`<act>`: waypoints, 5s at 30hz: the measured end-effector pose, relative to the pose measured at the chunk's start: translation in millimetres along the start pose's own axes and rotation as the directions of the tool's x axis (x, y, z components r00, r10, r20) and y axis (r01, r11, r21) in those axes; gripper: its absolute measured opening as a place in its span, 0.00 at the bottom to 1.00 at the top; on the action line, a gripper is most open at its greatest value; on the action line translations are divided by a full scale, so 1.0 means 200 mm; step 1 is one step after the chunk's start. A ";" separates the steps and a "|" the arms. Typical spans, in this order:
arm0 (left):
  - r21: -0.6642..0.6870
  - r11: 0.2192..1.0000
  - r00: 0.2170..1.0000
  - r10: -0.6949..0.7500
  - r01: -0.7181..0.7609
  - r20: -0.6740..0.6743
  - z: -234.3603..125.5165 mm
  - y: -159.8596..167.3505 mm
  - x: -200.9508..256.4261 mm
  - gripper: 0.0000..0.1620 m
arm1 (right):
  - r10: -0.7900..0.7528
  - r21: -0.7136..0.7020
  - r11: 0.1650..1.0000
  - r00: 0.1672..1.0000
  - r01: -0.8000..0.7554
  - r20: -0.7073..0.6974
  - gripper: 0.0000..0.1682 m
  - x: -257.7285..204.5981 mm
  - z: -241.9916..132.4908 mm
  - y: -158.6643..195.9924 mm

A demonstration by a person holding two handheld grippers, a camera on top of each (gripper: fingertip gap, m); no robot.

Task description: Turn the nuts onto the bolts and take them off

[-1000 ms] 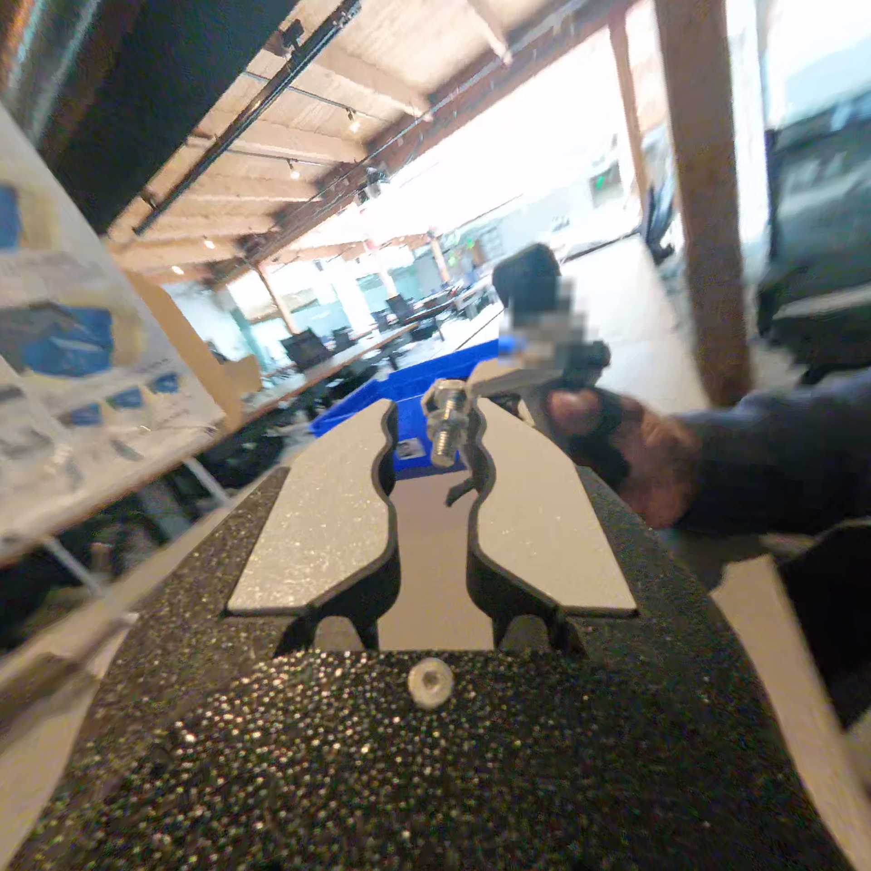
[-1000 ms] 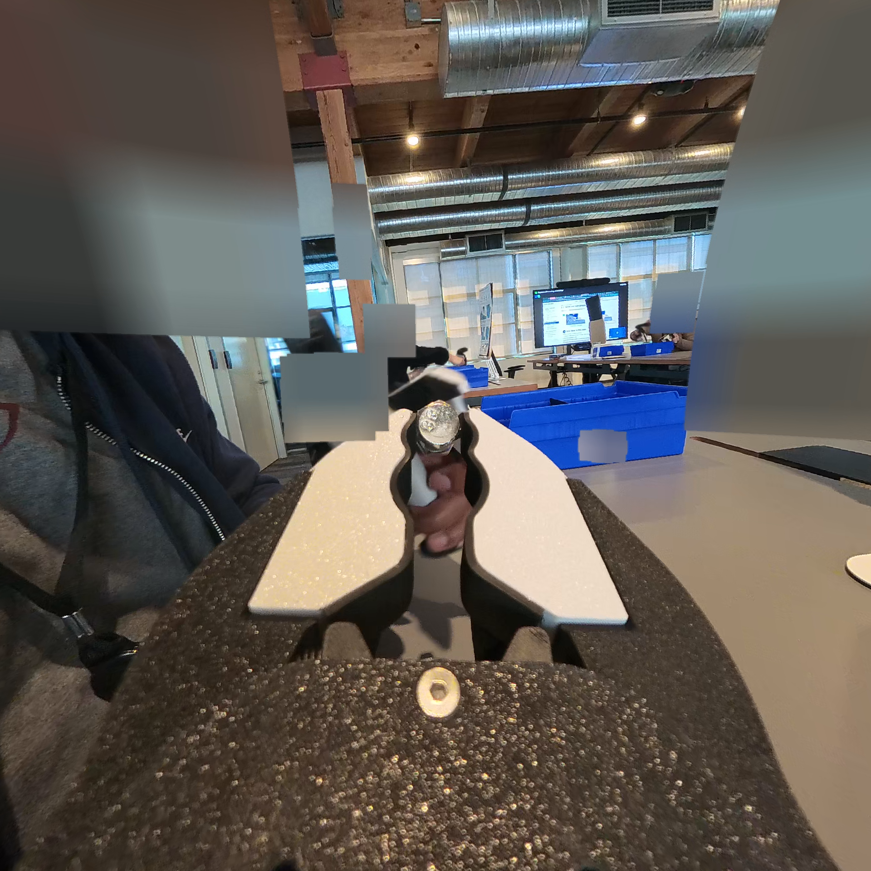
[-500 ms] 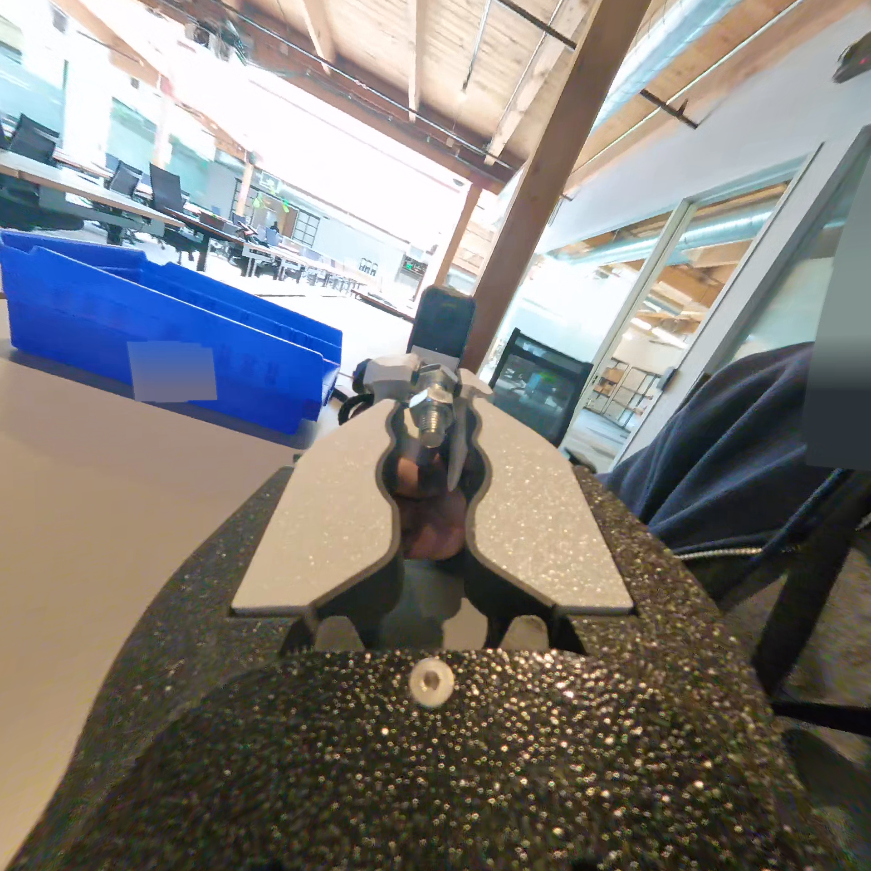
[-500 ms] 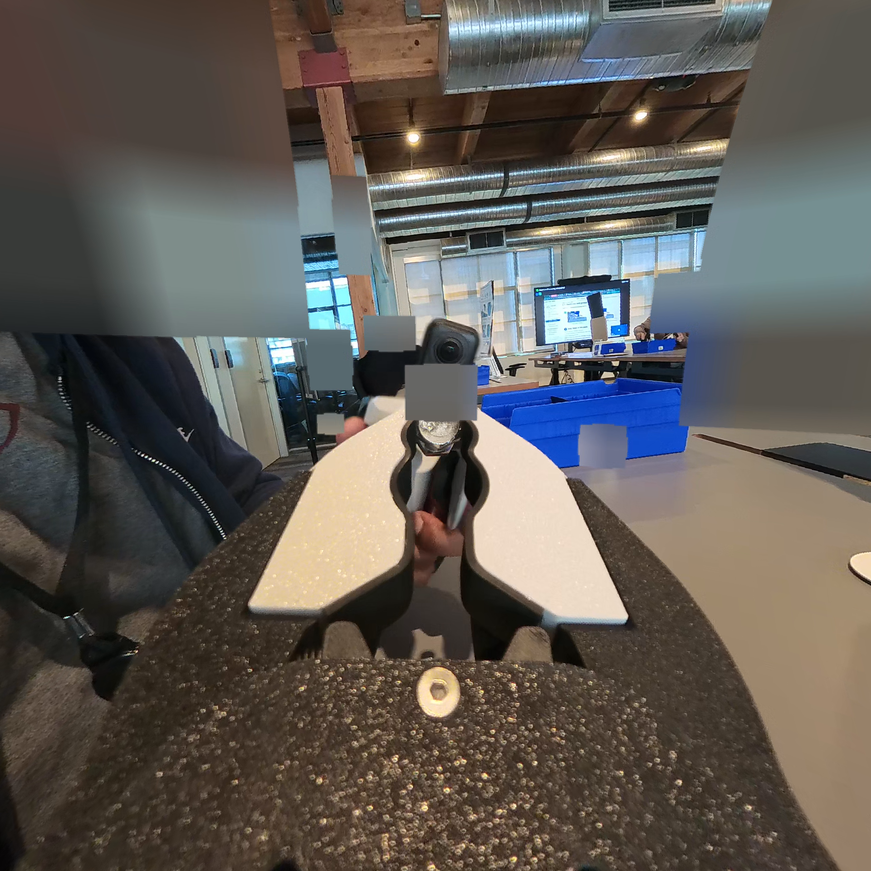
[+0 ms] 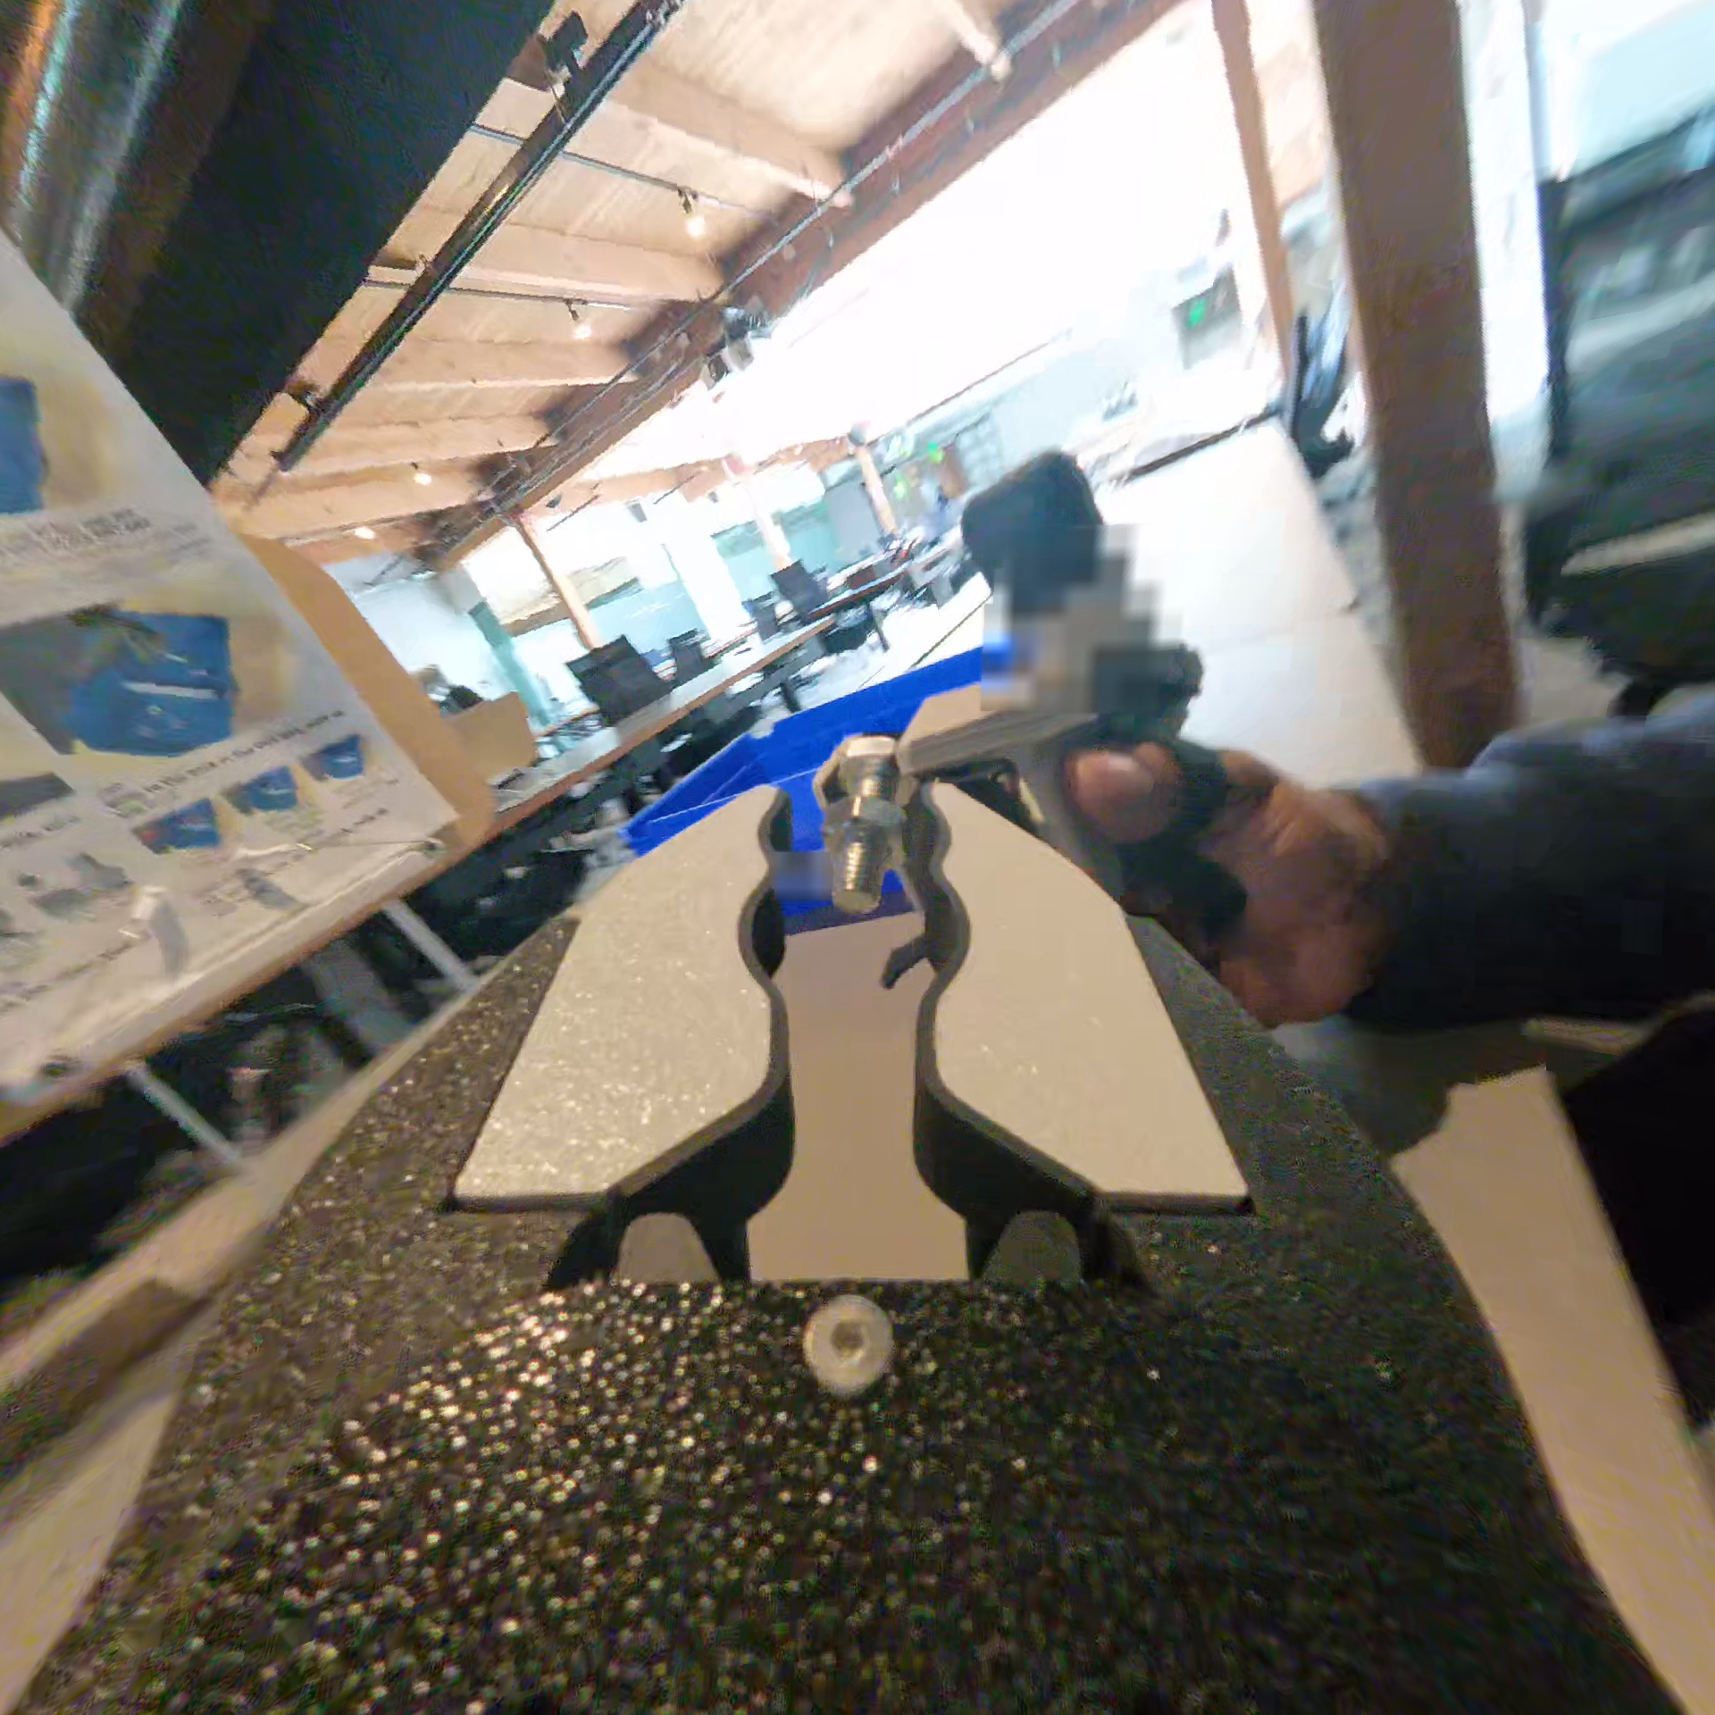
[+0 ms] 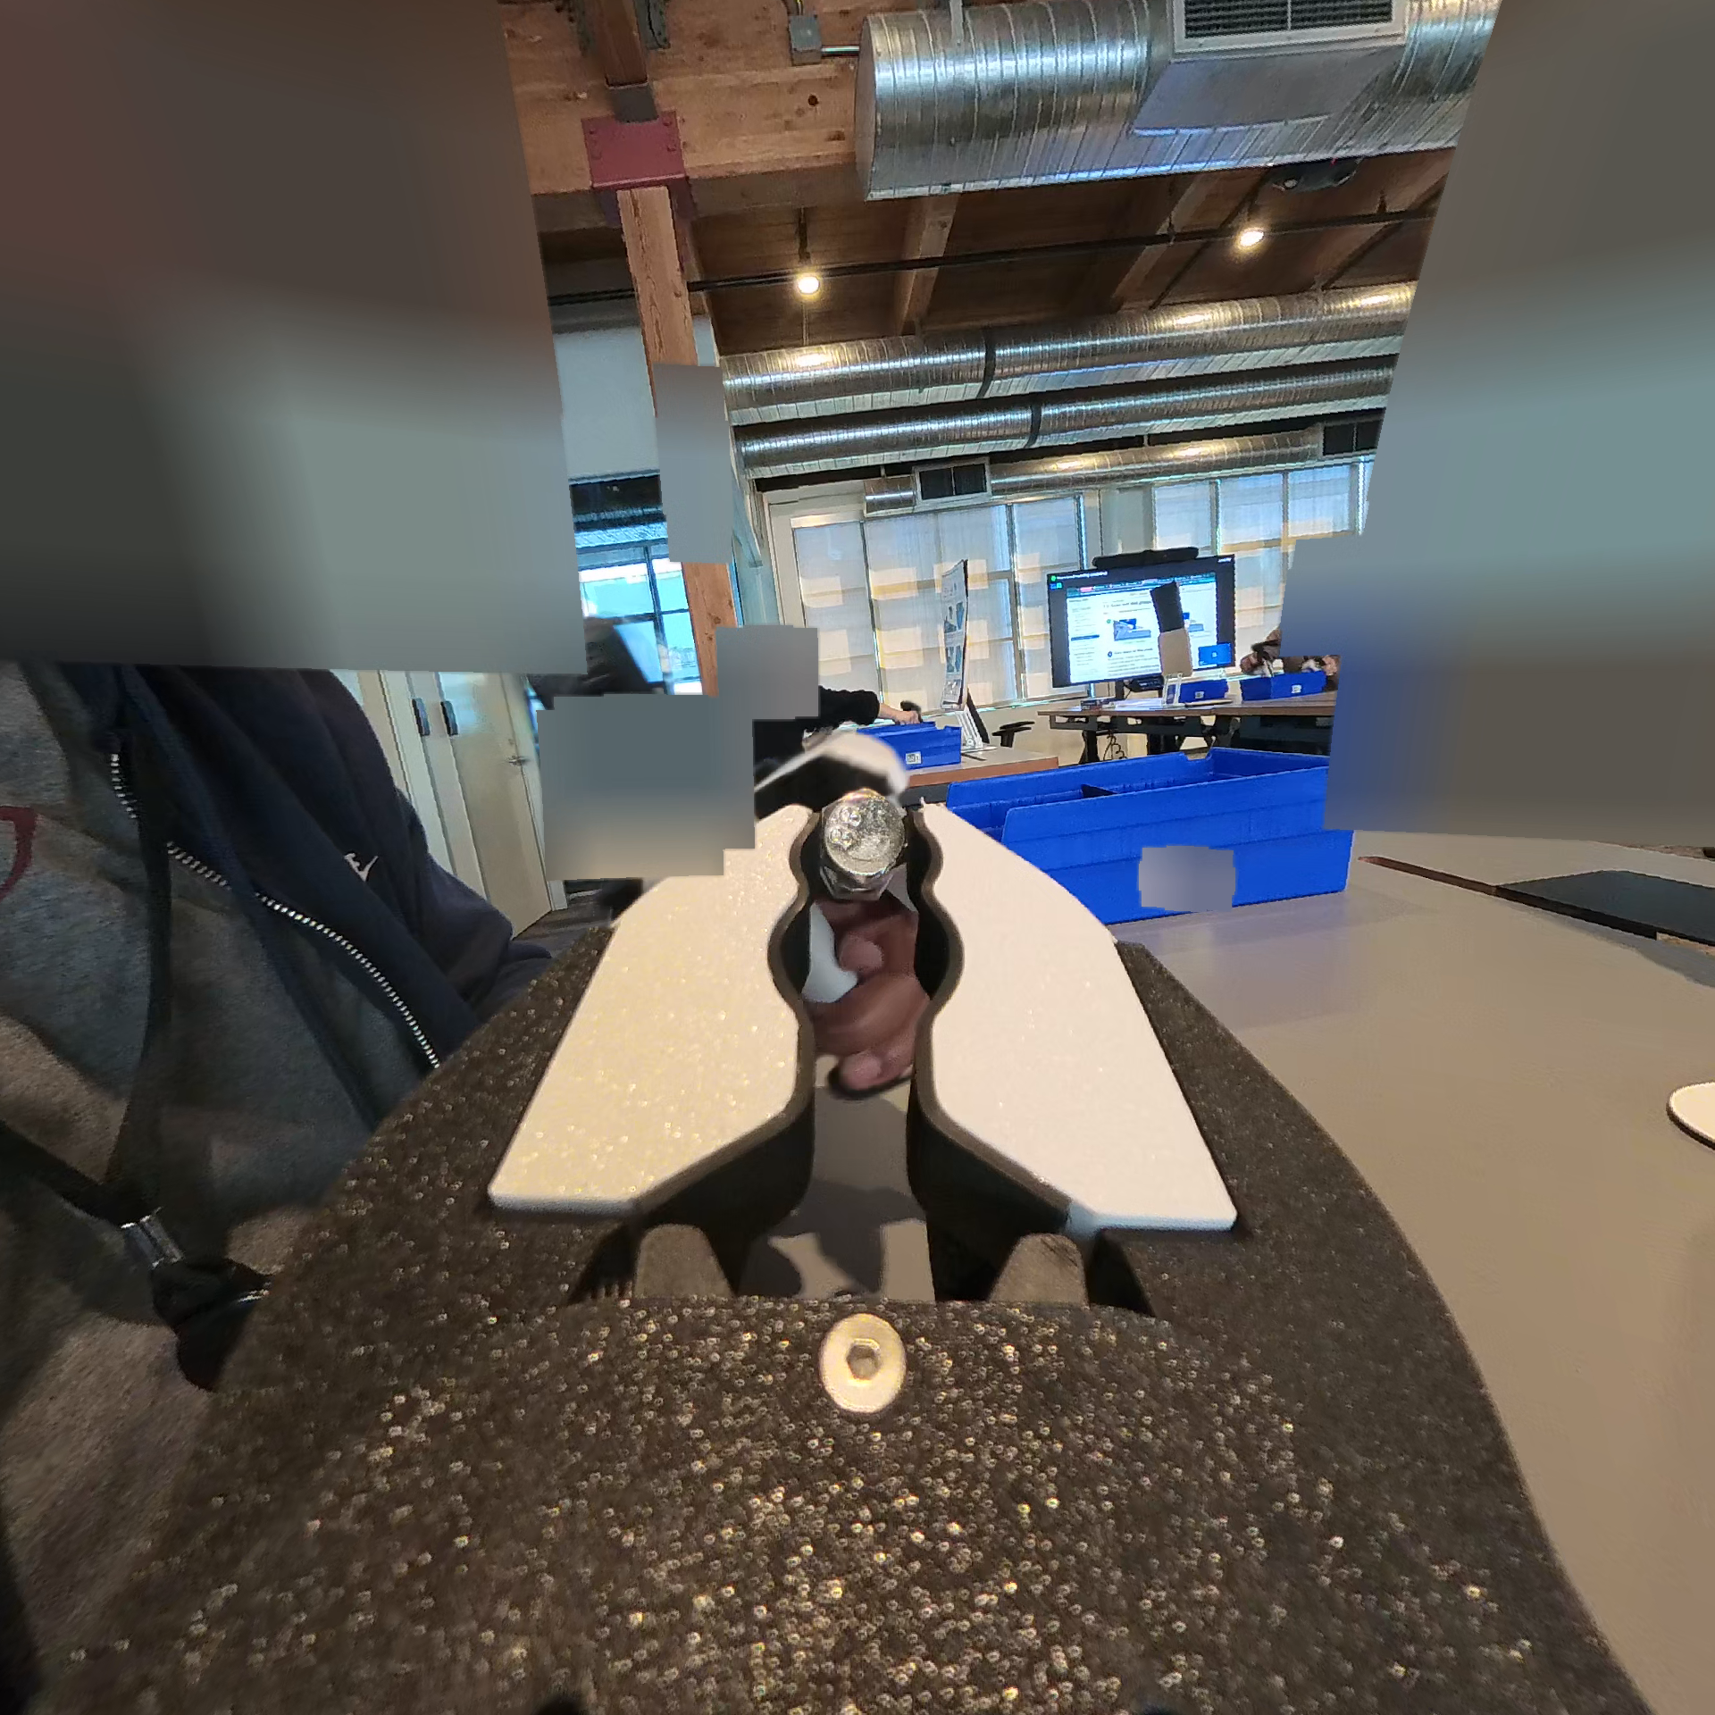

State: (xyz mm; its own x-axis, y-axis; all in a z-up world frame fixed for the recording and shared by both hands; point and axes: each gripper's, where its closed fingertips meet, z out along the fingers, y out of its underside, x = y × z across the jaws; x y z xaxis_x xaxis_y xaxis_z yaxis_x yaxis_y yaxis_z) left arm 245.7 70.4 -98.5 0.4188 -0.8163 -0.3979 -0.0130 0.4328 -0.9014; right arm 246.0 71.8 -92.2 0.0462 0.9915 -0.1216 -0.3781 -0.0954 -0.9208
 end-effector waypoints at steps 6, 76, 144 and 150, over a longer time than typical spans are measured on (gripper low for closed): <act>0.061 0.865 0.865 -0.490 0.498 -0.111 -0.03 0.00 -0.10 0.18 | 0.003 0.002 1.000 1.000 -0.003 0.000 0.10 0.00 0.00 0.00; -0.032 0.793 0.769 -0.598 0.608 -0.225 0.01 0.05 0.02 0.11 | 0.021 0.004 1.000 1.000 -0.021 -0.001 0.10 0.01 0.00 0.01; -0.034 0.831 0.827 -0.555 0.555 -0.086 0.10 0.28 -0.13 0.09 | 0.045 0.401 0.899 0.875 0.174 -0.481 0.09 0.33 -1.17 -0.67; -0.043 0.836 0.832 -0.548 0.546 -0.086 0.10 0.28 -0.12 0.09 | 0.034 0.386 0.905 0.874 0.179 -0.486 0.09 0.34 -1.16 -0.67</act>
State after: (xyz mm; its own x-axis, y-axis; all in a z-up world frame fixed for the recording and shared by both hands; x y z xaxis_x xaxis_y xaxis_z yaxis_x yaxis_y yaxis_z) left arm 253.2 122.7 -136.0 0.2773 -0.9493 0.1482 0.1791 -0.1004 -0.9787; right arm 514.2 130.6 -63.9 0.4763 0.8199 -0.3177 -0.6911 0.1257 -0.7118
